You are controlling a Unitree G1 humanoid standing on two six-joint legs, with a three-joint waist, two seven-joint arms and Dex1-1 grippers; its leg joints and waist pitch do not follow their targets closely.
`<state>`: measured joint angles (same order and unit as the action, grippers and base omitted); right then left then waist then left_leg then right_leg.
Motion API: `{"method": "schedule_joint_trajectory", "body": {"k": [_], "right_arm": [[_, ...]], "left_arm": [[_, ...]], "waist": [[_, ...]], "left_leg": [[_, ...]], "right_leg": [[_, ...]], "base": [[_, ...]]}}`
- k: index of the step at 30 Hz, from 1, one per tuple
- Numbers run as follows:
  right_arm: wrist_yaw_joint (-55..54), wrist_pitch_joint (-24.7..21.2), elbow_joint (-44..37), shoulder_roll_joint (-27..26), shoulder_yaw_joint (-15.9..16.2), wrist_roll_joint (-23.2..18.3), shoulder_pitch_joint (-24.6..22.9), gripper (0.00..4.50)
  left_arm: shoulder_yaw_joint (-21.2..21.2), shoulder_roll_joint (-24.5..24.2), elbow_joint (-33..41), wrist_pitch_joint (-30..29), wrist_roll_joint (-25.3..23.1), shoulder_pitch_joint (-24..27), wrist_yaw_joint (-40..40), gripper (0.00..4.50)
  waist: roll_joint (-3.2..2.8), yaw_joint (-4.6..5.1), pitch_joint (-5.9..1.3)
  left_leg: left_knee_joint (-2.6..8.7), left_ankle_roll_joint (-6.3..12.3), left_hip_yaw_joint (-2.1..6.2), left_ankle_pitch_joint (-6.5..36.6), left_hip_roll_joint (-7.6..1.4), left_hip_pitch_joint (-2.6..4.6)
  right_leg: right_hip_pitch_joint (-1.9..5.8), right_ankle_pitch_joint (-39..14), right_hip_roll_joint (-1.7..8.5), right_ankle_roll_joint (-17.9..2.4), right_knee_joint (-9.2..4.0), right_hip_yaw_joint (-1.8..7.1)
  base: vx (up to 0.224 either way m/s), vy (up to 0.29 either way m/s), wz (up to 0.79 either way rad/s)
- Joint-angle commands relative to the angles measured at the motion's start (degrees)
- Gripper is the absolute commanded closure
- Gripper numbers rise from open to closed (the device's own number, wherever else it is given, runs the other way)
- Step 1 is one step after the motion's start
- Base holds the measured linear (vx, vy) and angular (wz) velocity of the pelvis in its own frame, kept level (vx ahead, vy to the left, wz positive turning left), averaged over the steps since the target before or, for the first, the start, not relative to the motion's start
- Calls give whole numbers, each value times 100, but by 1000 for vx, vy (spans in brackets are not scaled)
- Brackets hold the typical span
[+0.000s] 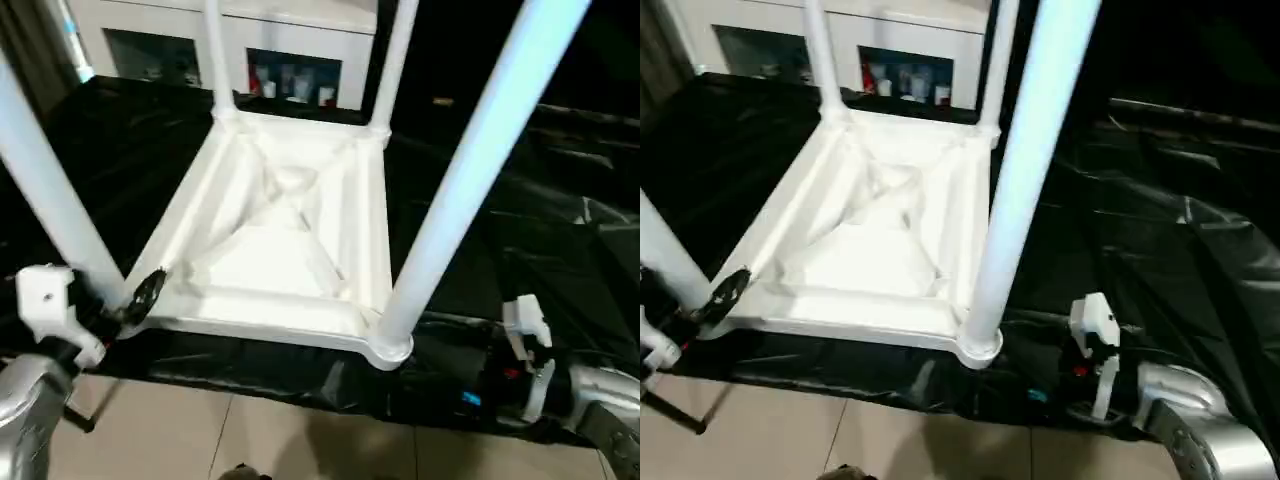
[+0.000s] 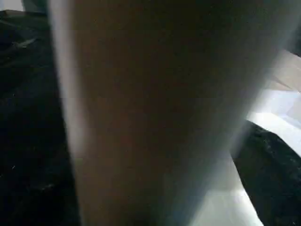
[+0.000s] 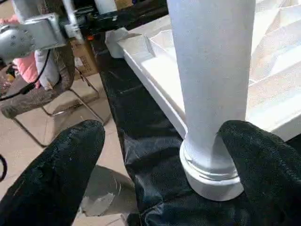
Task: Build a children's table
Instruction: Flip table
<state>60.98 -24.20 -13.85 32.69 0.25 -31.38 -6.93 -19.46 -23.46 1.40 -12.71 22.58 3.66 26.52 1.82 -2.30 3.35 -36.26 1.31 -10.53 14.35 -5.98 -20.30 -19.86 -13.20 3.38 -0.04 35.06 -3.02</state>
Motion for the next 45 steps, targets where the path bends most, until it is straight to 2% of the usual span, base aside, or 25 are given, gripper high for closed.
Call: {"method": "schedule_joint_trajectory", "body": {"k": [1, 4, 7, 8, 11, 15, 16, 22, 23, 28, 30, 33, 34, 35, 37, 38, 39, 41, 43, 45], "right_arm": [[8, 94, -41, 5, 139, 89, 93, 0], [1, 153, 26, -37, 179, 150, 159, 0], [-59, 209, -3, -95, 182, 166, 147, 0], [-60, 209, -20, -92, 173, 148, 120, 0], [-52, 243, -6, -73, 138, 154, 60, 0], [-64, 306, 88, -62, 59, 175, 29, 0], [-62, 311, 100, -64, 45, 180, 29, 0], [-88, 302, 75, -93, 15, 155, 20, 0], [-91, 300, 55, -99, 14, 143, 4, 0], [-72, 334, 23, -97, -1, 148, -116, 0], [-154, 421, 126, -105, -117, 206, -119, 0], [-459, 609, 408, -189, -350, 373, 11, 0], [-524, 641, 461, -216, -396, 393, 47, 0], [-714, 711, 626, -301, -584, 392, 170, 0], [-729, 760, 656, -286, -691, 376, 178, 0], [-647, 706, 558, -233, -707, 299, 85, 0], [-613, 674, 521, -214, -709, 258, 48, 0], [-515, 664, 466, -145, -721, 198, -52, 0], [-478, 663, 474, -112, -728, 186, -81, 0], [-464, 662, 493, -84, -733, 194, -98, 0]], "left_arm": [[174, 100, 76, -153, -12, -89, -58, 8], [252, 151, 148, -237, -5, -142, -111, 43], [308, 314, 267, -199, -179, -5, -428, 61], [330, 365, 318, -190, -205, 72, -475, 84], [392, 437, 469, -128, -198, 270, -409, 106], [384, 506, 604, -92, -205, 461, -412, 126], [376, 512, 607, -92, -217, 479, -443, 145], [273, 725, 657, -147, -215, 421, -771, 181], [281, 772, 660, -146, -188, 381, -790, 202], [304, 993, 675, -59, 173, 208, -575, 218], [418, 953, 694, 97, 252, 233, -227, 224], [672, 736, 473, 424, -125, 221, 70, 225], [688, 712, 413, 463, -190, 199, 82, 225], [693, 641, 178, 559, -371, 76, 96, 227], [685, 570, 7, 624, -495, -34, 93, 230], [682, 547, -22, 620, -495, -59, 127, 233], [676, 545, -28, 614, -487, -64, 143, 235], [679, 514, -90, 668, -524, -104, 146, 238], [683, 503, -121, 701, -532, -119, 143, 239], [692, 493, -159, 747, -533, -127, 152, 239]], "waist": [[-59, -23, -198], [-54, -24, -186], [-54, -12, -173], [-48, -4, -174], [-34, 9, -170], [-26, 7, -182], [-30, 6, -180], [-21, 14, -166], [-17, 11, -162], [-17, 2, -165], [-39, -5, -170], [-42, -4, -172], [-44, -13, -168], [-80, -5, -164], [-74, -20, -157], [-59, -42, -150], [-60, -51, -164], [-45, -62, -183], [-63, -68, -184], [-54, -72, -175]], "left_leg": [[650, -173, 459, 1256, -844, 53], [648, -180, 448, 1349, -844, 66], [662, -224, 467, 1489, -860, 55], [661, -219, 475, 1506, -857, 45], [665, -189, 480, 1545, -856, 37], [656, -116, 467, 1386, -852, 40], [655, -81, 465, 1341, -849, 41], [655, -94, 462, 1451, -852, 52], [654, -95, 464, 1467, -850, 50], [656, -121, 463, 1456, -851, 47], [656, -118, 464, 1430, -853, 48], [664, -95, 453, 1370, -843, 61], [666, -127, 449, 1435, -850, 71], [673, -192, 438, 1524, -842, 88], [668, -256, 416, 1654, -832, 132], [657, -291, 404, 1708, -833, 143], [670, -217, 428, 1478, -845, 73], [660, -92, 422, 1203, -856, 64], [657, -42, 421, 1158, -857, 63], [657, -12, 413, 1206, -850, 66]], "right_leg": [[79, -669, 766, -1468, -391, 417], [60, -803, 759, -1483, -407, 426], [64, -1009, 767, -1436, -430, 431], [74, -1047, 770, -1420, -430, 430], [71, -1170, 774, -1364, -448, 436], [67, -918, 754, -1395, -433, 434], [64, -859, 749, -1412, -427, 433], [57, -1017, 748, -1401, -448, 433], [55, -1069, 753, -1389, -459, 438], [52, -1090, 751, -1350, -465, 441], [54, -1049, 754, -1336, -463, 440], [31, -981, 736, -1321, -468, 437], [24, -1004, 731, -1325, -466, 434], [2, -1092, 722, -1316, -474, 438], [-33, -1212, 710, -1296, -501, 445], [-25, -1286, 734, -1298, -500, 468], [46, -1112, 752, -1310, -467, 462], [52, -790, 746, -1336, -435, 449], [55, -726, 747, -1369, -427, 442], [47, -865, 745, -1380, -443, 438]], "base": [[0, 0, 0], [0, 0, 0], [0, 0, 0], [0, 0, 0], [0, 0, 0], [0, 0, 0], [0, 0, 0], [0, 0, 0], [0, 0, 0], [0, 0, 0], [0, 0, 0], [0, 0, 0], [0, 0, 0], [0, 0, 0], [0, 0, 0], [0, 0, 0], [0, 0, 0], [0, 0, 0], [0, 0, 0], [0, 0, 0]]}}
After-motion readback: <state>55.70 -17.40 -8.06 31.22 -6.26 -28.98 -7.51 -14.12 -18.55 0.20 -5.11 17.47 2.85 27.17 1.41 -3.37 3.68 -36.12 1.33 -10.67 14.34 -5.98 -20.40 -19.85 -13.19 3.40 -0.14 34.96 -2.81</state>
